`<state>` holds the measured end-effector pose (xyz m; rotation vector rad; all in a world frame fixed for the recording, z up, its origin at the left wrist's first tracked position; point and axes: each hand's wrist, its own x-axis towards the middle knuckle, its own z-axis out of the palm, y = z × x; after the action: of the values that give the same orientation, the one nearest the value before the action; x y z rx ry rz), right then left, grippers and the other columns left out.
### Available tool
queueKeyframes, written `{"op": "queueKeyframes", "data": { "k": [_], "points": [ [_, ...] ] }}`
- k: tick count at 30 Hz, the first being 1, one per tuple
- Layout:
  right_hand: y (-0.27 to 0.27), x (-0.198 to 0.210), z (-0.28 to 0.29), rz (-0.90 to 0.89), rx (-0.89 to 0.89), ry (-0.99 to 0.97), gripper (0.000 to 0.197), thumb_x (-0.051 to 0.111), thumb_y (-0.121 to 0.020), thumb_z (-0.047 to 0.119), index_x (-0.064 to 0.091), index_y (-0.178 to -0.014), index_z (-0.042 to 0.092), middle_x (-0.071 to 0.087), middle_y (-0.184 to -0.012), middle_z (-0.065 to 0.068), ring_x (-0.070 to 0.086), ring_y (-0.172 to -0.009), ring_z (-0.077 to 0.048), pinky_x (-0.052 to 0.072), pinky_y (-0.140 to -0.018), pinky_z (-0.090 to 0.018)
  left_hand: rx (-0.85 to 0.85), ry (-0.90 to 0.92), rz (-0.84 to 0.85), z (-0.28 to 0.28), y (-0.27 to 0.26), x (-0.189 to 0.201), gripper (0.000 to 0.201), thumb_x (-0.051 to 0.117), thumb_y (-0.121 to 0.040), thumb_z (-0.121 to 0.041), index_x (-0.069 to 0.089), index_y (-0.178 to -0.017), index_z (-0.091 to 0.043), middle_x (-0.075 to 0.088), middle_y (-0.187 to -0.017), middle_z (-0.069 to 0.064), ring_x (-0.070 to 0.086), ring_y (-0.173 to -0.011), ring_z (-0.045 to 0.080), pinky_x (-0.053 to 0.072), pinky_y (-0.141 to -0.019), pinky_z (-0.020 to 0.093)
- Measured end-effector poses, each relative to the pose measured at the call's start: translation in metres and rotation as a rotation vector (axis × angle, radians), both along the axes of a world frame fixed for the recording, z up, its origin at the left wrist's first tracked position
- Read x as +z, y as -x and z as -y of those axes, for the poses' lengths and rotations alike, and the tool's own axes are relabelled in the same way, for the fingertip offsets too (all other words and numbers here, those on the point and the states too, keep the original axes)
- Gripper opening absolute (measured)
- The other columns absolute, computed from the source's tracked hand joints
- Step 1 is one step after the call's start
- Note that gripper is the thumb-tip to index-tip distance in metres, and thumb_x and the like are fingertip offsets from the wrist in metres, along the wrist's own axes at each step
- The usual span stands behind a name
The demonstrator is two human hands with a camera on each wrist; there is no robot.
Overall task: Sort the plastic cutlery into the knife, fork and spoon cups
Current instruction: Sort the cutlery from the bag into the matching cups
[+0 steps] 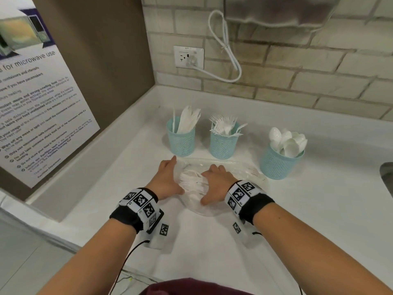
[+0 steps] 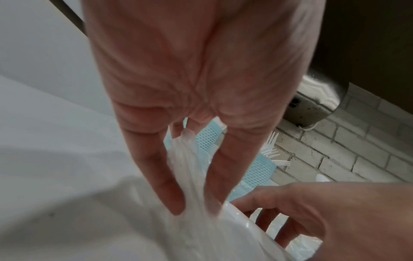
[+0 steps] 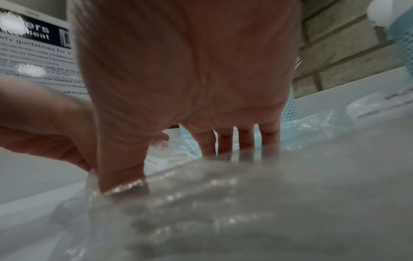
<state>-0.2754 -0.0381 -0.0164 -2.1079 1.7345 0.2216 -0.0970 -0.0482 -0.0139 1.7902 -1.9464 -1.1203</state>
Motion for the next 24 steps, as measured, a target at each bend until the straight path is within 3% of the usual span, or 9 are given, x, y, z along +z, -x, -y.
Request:
{"op": "queueKeyframes", "data": {
  "k": [4, 7, 12, 14, 17, 19, 21, 23, 24],
  "points": [
    [-0.004, -0.004, 0.003, 0.075, -0.064, -0.021, 0.074, 0.076, -0.067, 0.037, 0.042, -0.129, 0.016, 0.048, -0.125, -0.005, 0.046, -0.116, -0.026, 0.044, -0.097, -0.040, 0.026, 0.040, -0.087, 0.000, 0.001, 0.003, 0.102, 0.068, -0.070, 0.007, 0.010, -0.151, -0.015, 0.024, -0.143, 0.007, 0.032, -0.133, 0.020, 0.028, -0.097, 0.016],
    [-0.003, -0.008, 0.003, 0.084, -0.072, -0.013, 0.048, 0.067, -0.078, 0.030, 0.049, -0.118, 0.013, 0.059, -0.115, -0.008, 0.059, -0.100, -0.026, 0.051, -0.086, -0.037, 0.037, 0.052, -0.110, -0.001, 0.001, 0.004, 0.098, 0.065, -0.071, 0.010, 0.013, -0.150, -0.015, 0.025, -0.141, 0.005, 0.032, -0.132, 0.019, 0.029, -0.095, 0.017],
    [0.010, -0.001, 0.008, 0.101, -0.072, -0.002, 0.038, 0.053, -0.092, 0.033, 0.049, -0.117, 0.004, 0.059, -0.111, -0.013, 0.058, -0.100, -0.029, 0.045, -0.084, -0.035, 0.053, 0.098, -0.109, -0.003, -0.003, 0.001, 0.087, 0.065, -0.073, 0.007, 0.022, -0.146, -0.014, 0.025, -0.138, 0.007, 0.038, -0.126, 0.024, 0.032, -0.095, 0.020],
    [0.020, 0.009, 0.010, 0.275, -0.121, 0.062, 0.035, 0.050, -0.093, 0.028, 0.046, -0.117, 0.002, 0.057, -0.103, -0.012, 0.055, -0.091, -0.027, 0.042, -0.078, -0.032, 0.081, 0.096, -0.091, -0.002, -0.004, 0.001, 0.091, 0.068, -0.074, -0.001, 0.017, -0.148, -0.017, 0.024, -0.141, 0.007, 0.037, -0.128, 0.025, 0.033, -0.099, 0.024],
    [0.026, 0.027, 0.012, 0.651, -0.228, 0.207, 0.033, 0.050, -0.092, 0.019, 0.047, -0.122, 0.004, 0.058, -0.096, -0.001, 0.055, -0.083, -0.018, 0.042, -0.069, -0.023, 0.105, 0.183, 0.131, -0.003, 0.000, 0.004, 0.088, 0.071, -0.076, -0.025, 0.020, -0.148, -0.027, 0.011, -0.153, 0.005, 0.013, -0.139, 0.028, 0.023, -0.111, 0.037],
    [0.022, 0.038, 0.013, 0.854, -0.246, 0.273, 0.031, 0.050, -0.091, 0.019, 0.055, -0.117, 0.003, 0.055, -0.095, 0.006, 0.053, -0.083, -0.008, 0.040, -0.074, -0.015, 0.067, 0.318, 0.210, -0.001, 0.006, 0.009, 0.081, 0.072, -0.074, -0.041, 0.030, -0.143, -0.034, 0.011, -0.154, 0.002, 0.008, -0.140, 0.024, 0.019, -0.113, 0.040],
    [0.012, 0.045, 0.010, 0.992, -0.236, 0.255, 0.028, 0.047, -0.094, 0.017, 0.061, -0.113, 0.004, 0.058, -0.104, 0.004, 0.054, -0.095, -0.002, 0.037, -0.083, -0.004, -0.034, 0.410, 0.130, 0.002, 0.017, 0.016, 0.076, 0.072, -0.069, -0.052, 0.040, -0.137, -0.037, 0.028, -0.148, -0.004, 0.022, -0.137, 0.019, 0.021, -0.112, 0.038],
    [0.000, 0.044, 0.006, 1.092, -0.257, 0.180, 0.033, 0.044, -0.094, 0.022, 0.062, -0.119, 0.010, 0.060, -0.120, -0.001, 0.054, -0.112, -0.008, 0.036, -0.098, -0.010, -0.160, 0.373, -0.081, 0.005, 0.029, 0.022, 0.073, 0.071, -0.066, -0.056, 0.046, -0.131, -0.033, 0.046, -0.137, -0.007, 0.039, -0.128, 0.014, 0.032, -0.109, 0.036],
    [-0.006, 0.041, 0.005, 1.112, -0.297, 0.137, 0.041, 0.044, -0.090, 0.032, 0.061, -0.123, 0.014, 0.057, -0.126, -0.004, 0.052, -0.117, -0.011, 0.036, -0.103, -0.018, -0.197, 0.335, -0.204, 0.005, 0.035, 0.024, 0.068, 0.073, -0.068, -0.049, 0.049, -0.128, -0.028, 0.053, -0.129, -0.007, 0.046, -0.123, 0.012, 0.037, -0.105, 0.032]
  ]
}}
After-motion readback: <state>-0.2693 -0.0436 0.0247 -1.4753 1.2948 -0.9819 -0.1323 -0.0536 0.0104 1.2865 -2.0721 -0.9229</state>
